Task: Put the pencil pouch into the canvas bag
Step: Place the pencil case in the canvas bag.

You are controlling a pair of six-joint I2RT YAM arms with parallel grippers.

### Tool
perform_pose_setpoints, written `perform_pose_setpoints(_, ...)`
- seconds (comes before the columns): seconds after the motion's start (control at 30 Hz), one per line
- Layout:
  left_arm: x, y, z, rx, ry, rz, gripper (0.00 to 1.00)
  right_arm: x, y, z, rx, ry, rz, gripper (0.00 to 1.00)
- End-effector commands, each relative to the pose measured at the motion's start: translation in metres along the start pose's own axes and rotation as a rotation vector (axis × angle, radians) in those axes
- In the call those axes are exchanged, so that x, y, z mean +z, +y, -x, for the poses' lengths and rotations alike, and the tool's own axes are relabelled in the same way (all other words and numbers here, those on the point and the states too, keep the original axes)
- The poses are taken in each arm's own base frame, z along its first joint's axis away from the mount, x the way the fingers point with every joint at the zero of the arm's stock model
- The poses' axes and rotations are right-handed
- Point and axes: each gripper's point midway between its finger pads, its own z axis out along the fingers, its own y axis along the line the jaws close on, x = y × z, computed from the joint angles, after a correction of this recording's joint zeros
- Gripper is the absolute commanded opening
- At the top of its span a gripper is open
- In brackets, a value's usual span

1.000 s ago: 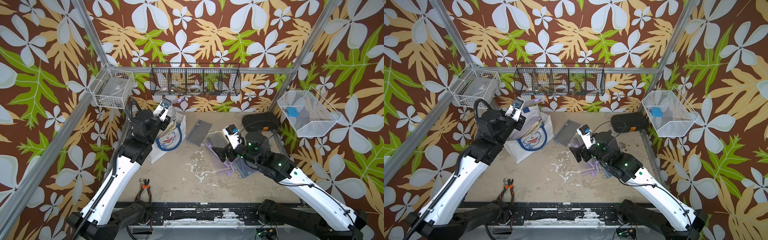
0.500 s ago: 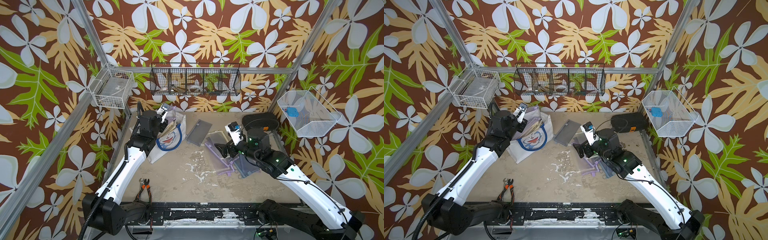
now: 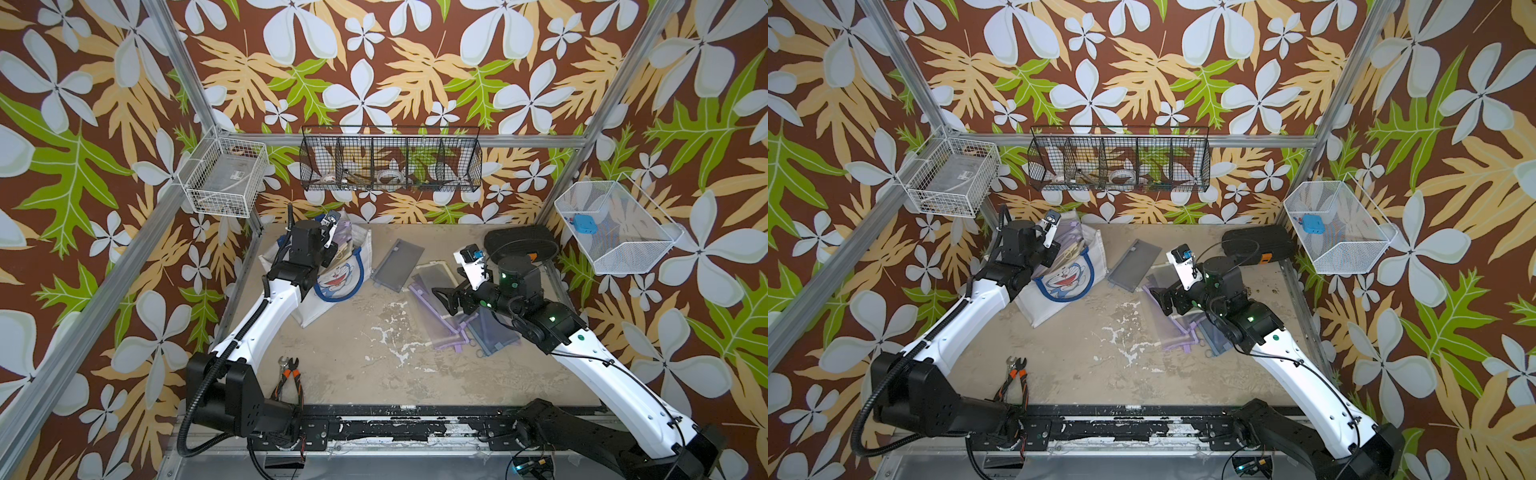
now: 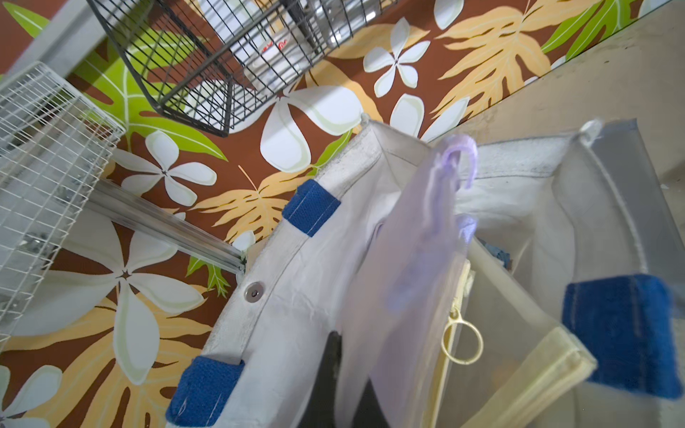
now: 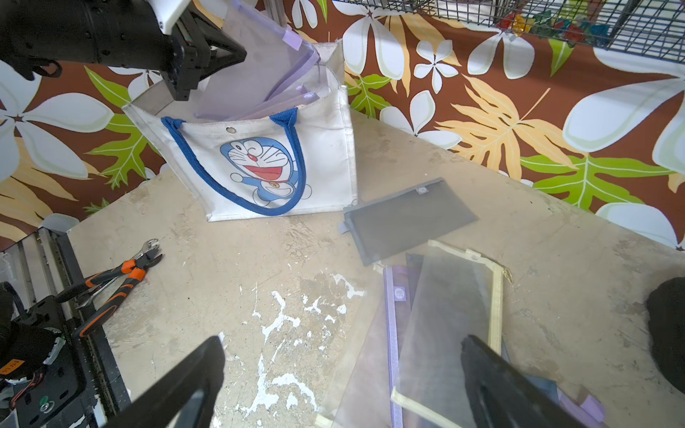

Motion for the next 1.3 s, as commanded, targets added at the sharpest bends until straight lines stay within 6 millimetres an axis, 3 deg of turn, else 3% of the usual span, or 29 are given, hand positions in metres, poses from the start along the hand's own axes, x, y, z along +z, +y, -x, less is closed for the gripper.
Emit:
perform_pose_setpoints(0.0, 0.009, 0.001, -0.013, -0.033, 0.08, 0.012, 0.0, -0.002, 0.001, 0.008, -0.019, -0.035, 0.007, 1.0)
perform_pose_setpoints(0.33, 0.029, -0.009, -0.032, -0.055, 0.179, -0.008, 0.02, -0.005, -0.001, 0.009, -0.015, -0.049, 0.006, 1.0)
perform_pose_setpoints(0.47, 0.027, -0.01, -0.029, -0.079, 0.169, -0.018, 0.31, -0.004, 0.002, 0.017, -0.003, -0.064, 0.027, 1.0)
perform_pose_setpoints(0.57, 0.016, -0.001, -0.021, -0.097, 0.156, 0.002, 0.62, -0.004, 0.002, 0.017, -0.008, -0.067, 0.03, 1.0)
perform_pose_setpoints(0.67, 0.001, 0.005, -0.012, -0.11, 0.138, 0.013, 0.72, 0.003, 0.001, 0.008, -0.006, -0.038, 0.033, 1.0)
perform_pose_setpoints(0.77, -0.02, 0.0, -0.003, -0.085, 0.121, 0.024, 0.75, 0.007, 0.001, -0.001, 0.012, -0.017, 0.035, 1.0)
perform_pose_setpoints(1.0, -0.079, -0.045, 0.024, -0.115, 0.004, -0.111, 0.77, 0.003, 0.0, -0.012, 0.034, -0.015, 0.018, 1.0)
perform_pose_setpoints(1.07, -0.089, -0.043, 0.034, -0.154, -0.043, -0.136, 0.77, 0.002, -0.001, -0.012, 0.036, -0.012, 0.016, 1.0)
perform_pose_setpoints(1.17, -0.087, -0.029, 0.046, -0.149, -0.073, -0.089, 0.74, 0.0, 0.0, -0.011, 0.041, -0.013, 0.017, 0.99)
perform_pose_setpoints(1.27, -0.066, -0.009, 0.049, -0.21, -0.081, -0.089, 0.67, -0.003, 0.001, -0.007, 0.045, -0.023, 0.02, 0.98)
